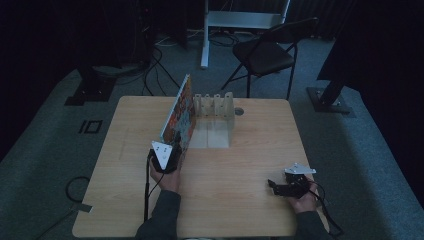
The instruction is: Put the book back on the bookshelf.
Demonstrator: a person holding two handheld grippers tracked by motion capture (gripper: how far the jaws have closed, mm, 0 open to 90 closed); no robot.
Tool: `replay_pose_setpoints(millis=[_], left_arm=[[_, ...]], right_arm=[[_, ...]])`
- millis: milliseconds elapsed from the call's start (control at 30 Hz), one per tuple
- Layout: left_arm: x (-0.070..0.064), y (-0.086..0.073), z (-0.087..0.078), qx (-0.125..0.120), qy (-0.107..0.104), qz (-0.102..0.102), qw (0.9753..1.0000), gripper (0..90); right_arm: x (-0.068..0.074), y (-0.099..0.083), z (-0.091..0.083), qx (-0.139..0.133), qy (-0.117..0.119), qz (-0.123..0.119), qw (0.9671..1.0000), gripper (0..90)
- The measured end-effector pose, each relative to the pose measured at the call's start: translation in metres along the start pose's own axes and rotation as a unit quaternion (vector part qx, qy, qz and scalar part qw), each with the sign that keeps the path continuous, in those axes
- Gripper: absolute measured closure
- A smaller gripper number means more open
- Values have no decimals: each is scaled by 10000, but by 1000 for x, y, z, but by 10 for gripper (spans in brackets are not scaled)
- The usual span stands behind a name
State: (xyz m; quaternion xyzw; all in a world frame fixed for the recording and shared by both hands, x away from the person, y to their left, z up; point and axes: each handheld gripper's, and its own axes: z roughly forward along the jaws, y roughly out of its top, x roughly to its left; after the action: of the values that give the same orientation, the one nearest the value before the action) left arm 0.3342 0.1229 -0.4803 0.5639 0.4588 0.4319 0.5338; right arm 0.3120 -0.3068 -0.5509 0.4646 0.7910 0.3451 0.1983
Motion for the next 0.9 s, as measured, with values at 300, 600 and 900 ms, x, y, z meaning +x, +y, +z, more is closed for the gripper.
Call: replay_pose_setpoints(millis=[300,600,900], left_arm=[[3,-2,-3,-117,15,-86,9999,577],[6,1,-9,-158,-45,-163,9997,413],[15,5,-24,-40,-465,-353,9983,378]], right_arm=[[0,0,0,0,0,2,10000,147],[0,0,0,-1,1,-1,10000,147],[0,0,0,0,1,0,10000,147]])
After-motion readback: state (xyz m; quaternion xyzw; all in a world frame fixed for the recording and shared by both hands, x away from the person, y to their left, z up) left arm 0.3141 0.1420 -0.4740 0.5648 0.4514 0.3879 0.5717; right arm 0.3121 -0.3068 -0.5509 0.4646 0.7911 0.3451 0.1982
